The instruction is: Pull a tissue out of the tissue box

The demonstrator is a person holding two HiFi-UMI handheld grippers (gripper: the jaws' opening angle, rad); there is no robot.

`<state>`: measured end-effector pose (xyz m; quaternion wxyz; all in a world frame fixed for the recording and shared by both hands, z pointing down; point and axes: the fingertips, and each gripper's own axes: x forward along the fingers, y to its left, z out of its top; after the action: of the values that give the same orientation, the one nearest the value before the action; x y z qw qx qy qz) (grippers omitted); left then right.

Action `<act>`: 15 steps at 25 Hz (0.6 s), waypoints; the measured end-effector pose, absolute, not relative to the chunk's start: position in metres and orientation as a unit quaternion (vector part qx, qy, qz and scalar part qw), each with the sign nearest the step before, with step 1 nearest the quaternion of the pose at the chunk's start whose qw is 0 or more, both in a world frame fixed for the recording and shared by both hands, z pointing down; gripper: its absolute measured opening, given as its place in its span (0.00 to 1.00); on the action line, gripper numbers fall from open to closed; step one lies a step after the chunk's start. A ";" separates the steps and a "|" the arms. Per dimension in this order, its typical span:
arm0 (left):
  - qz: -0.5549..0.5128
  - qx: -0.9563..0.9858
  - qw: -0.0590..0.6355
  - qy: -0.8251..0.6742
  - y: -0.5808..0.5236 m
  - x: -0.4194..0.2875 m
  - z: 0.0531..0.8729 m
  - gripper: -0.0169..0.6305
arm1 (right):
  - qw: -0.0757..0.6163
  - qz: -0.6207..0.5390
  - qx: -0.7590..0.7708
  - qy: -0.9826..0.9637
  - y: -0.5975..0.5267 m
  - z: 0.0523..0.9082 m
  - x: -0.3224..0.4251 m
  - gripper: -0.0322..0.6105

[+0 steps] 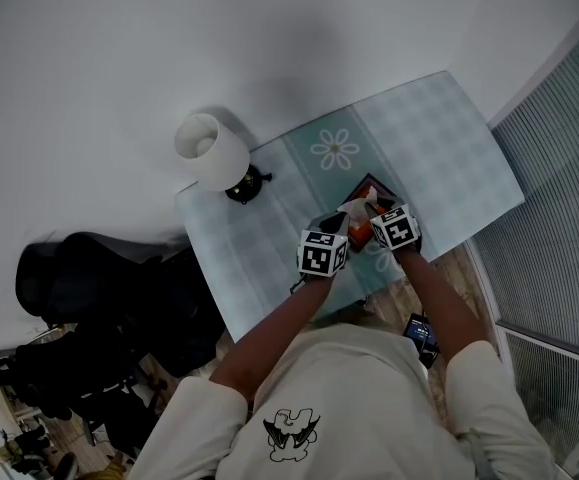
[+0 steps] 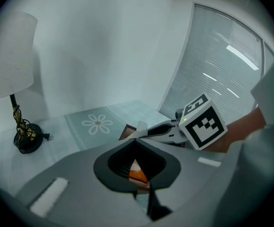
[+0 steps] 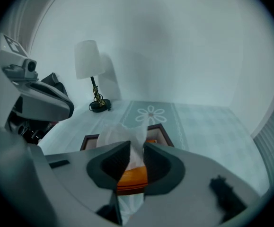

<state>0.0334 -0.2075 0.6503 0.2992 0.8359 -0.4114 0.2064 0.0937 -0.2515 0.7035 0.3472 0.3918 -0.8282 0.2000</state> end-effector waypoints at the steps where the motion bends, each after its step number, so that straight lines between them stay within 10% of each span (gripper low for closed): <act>1: 0.207 0.836 0.299 -0.412 -0.208 0.033 0.651 0.04 | 0.346 0.196 0.395 -0.828 -0.252 0.702 0.094 0.16; 15: 0.208 0.838 0.299 -0.406 -0.206 0.031 0.652 0.04 | 0.329 0.188 0.399 -0.835 -0.246 0.684 0.093 0.07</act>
<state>0.0313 -0.2063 0.6517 0.2987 0.8380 -0.4065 0.2081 0.0931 -0.2455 0.6842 0.3294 0.3989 -0.8349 0.1877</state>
